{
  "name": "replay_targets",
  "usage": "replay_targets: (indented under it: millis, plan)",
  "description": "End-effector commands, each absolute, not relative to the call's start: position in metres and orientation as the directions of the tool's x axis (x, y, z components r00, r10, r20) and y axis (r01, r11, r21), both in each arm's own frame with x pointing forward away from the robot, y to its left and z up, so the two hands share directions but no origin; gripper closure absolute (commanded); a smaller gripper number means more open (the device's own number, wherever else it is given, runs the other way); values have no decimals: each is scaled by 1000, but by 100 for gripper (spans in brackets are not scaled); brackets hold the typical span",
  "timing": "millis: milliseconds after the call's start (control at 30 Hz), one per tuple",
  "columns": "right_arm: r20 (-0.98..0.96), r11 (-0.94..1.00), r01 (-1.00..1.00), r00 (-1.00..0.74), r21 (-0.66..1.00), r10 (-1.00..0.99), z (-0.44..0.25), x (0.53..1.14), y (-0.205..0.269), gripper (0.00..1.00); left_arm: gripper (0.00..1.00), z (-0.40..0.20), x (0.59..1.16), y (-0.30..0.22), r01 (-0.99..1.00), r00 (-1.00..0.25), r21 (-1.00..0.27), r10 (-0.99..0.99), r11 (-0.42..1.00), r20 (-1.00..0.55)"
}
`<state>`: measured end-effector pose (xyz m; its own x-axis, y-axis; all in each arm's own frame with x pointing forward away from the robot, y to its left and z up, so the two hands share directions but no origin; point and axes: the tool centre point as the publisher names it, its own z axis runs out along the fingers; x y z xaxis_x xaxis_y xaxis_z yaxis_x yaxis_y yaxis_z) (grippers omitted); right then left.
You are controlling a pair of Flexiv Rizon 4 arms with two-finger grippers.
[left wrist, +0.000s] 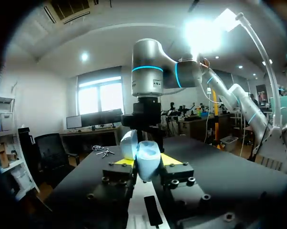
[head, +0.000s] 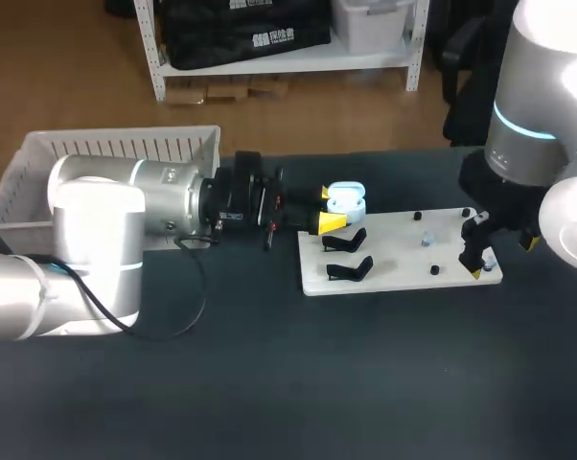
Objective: Pick up each earbud case from the left stands, insert the matching earbuds, close the lid, and place the case in the box.
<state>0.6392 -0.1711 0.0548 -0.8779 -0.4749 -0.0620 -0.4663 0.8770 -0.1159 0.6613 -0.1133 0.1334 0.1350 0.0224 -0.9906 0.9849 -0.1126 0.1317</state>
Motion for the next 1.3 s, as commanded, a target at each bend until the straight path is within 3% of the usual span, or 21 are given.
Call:
replay_targets:
  millis: [33, 67, 133, 200, 300, 1300]
  plan:
    - [-63, 869, -477, -871, -132, -487, 44, 647, -172, 13, 100, 133, 661, -114, 985, 138, 135, 20, -108, -990]
    - [-63, 868, -478, -870, -134, -489, 42, 648, -172, 19, 100, 133, 661, -114, 985, 138, 135, 20, -108, -990]
    - [-63, 863, -485, -866, -144, -497, 40, 650, -173, 19, 100, 133, 661, -114, 985, 138, 135, 20, -108, -990]
    - [-68, 861, -486, -864, -149, -499, 39, 651, -173, 35, 100, 133, 661, -114, 985, 138, 135, 20, -108, -990]
    - [-69, 860, -487, -862, -153, -501, 36, 652, -174, 51, 100, 133, 661, -114, 985, 138, 135, 20, -108, -990]
    - [-82, 854, -488, -858, -178, -507, 25, 654, -171, 75, 100, 133, 661, -114, 985, 138, 135, 20, -108, -990]
